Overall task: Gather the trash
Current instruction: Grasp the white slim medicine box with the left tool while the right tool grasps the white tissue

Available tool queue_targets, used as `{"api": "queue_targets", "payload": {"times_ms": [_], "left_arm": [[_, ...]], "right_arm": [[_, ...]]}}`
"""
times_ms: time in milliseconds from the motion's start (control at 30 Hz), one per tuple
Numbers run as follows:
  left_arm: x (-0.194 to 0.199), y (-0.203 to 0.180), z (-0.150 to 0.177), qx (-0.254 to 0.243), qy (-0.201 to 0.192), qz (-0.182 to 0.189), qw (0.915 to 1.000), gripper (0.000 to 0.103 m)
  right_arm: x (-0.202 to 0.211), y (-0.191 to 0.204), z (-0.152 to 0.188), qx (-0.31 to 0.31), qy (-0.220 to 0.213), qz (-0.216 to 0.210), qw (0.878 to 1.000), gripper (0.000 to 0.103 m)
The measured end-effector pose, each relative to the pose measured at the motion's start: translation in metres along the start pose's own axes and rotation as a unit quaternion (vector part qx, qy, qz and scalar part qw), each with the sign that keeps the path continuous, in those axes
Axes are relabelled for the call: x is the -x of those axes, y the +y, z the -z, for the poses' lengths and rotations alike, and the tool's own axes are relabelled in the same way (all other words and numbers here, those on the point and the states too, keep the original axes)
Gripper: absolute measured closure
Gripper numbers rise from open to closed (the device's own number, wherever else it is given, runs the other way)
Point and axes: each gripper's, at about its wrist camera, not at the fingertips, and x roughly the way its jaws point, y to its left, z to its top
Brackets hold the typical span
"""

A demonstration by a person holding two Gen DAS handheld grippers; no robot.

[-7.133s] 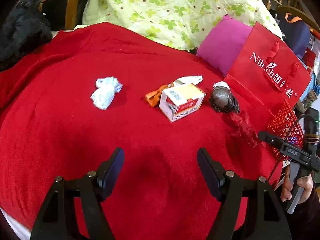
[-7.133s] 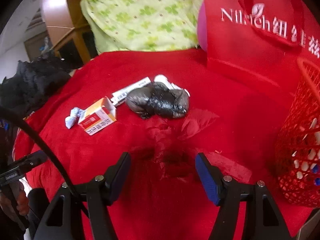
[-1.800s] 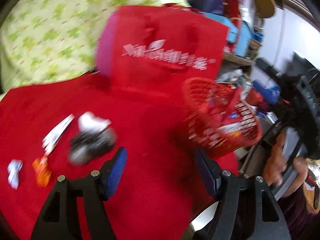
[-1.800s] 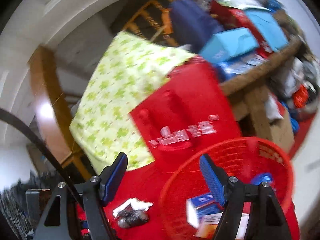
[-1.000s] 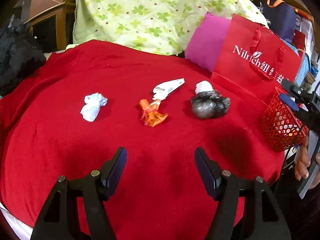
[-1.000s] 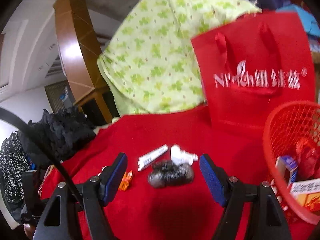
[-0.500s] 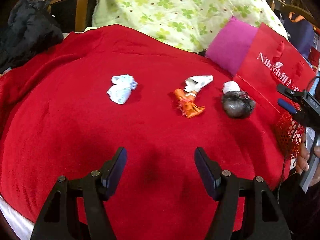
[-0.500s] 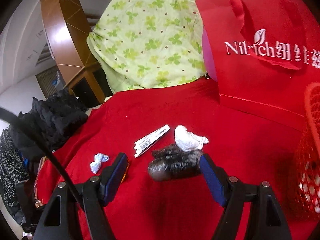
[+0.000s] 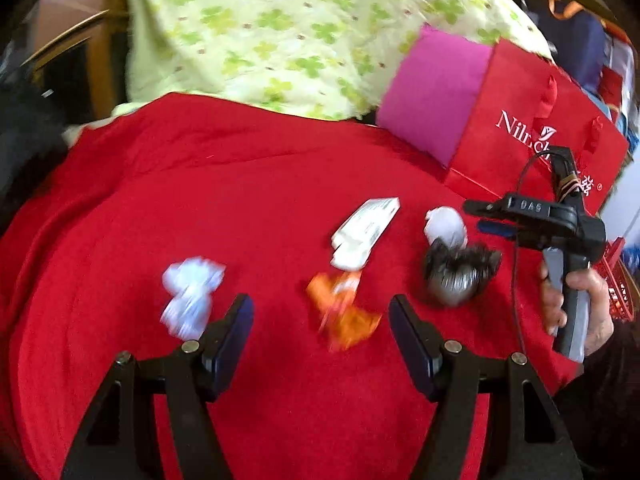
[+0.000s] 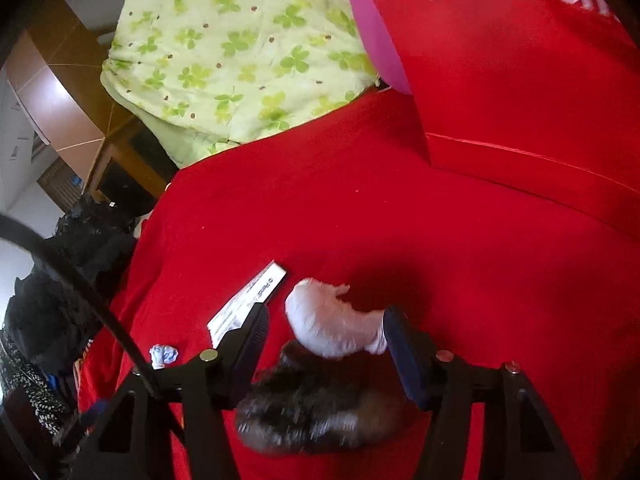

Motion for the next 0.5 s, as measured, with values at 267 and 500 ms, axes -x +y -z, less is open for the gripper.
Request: {"api": "queue_targets", "payload": {"times_ms": [267,500], "left_arm": [[-0.072,-0.028,-0.052,-0.033,0.056,0.037,0.9972,0.032],[-0.127,-0.053,-0.068,-0.076,0.105,0.033,0.991,0.032]], "right_arm": [[-0.041,0.006,-0.002,0.052,0.065,0.033,0.996,0.042],[-0.028,-0.001,-0.008,0.024,0.04,0.026,0.999,0.07]]}}
